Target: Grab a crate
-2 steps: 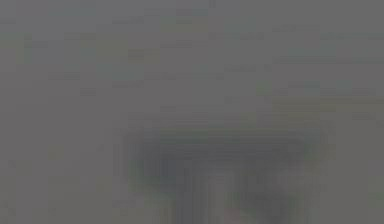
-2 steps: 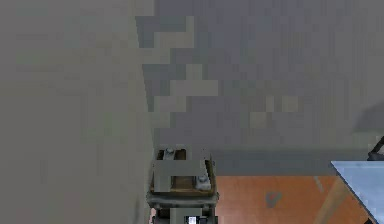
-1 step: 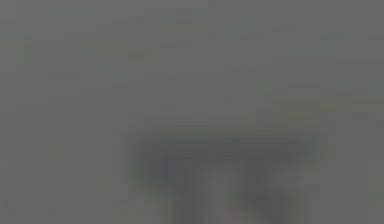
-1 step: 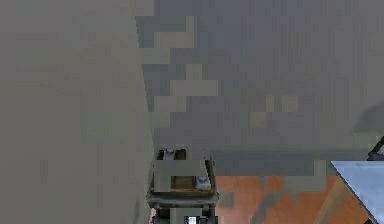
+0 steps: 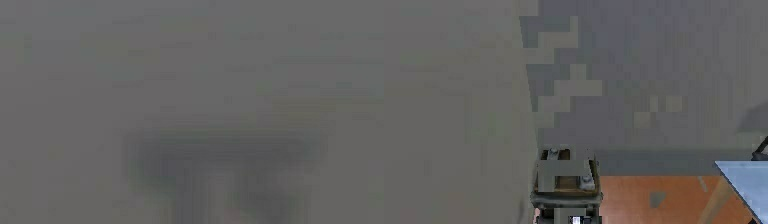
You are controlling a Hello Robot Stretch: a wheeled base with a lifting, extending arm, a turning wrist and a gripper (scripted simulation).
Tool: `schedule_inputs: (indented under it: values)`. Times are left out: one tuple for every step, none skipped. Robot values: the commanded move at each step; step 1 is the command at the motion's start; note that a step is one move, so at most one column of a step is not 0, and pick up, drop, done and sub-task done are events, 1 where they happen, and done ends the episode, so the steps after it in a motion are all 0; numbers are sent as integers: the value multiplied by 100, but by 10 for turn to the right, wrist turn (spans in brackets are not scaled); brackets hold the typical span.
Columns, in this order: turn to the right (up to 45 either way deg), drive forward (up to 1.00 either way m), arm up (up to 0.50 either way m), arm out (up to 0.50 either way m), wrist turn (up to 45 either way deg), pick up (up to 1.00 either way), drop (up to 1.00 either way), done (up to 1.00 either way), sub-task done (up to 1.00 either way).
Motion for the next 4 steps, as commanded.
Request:
schedule_inputs:
  values:
    - [0, 0, 0, 0, 450, 0, 0, 0, 0]
    - [0, 0, 0, 0, 330, 0, 0, 0, 0]
    - [0, 0, 0, 0, 0, 100, 0, 0, 0]
    - [0, 0, 10, 0, 0, 0, 0, 0, 0]
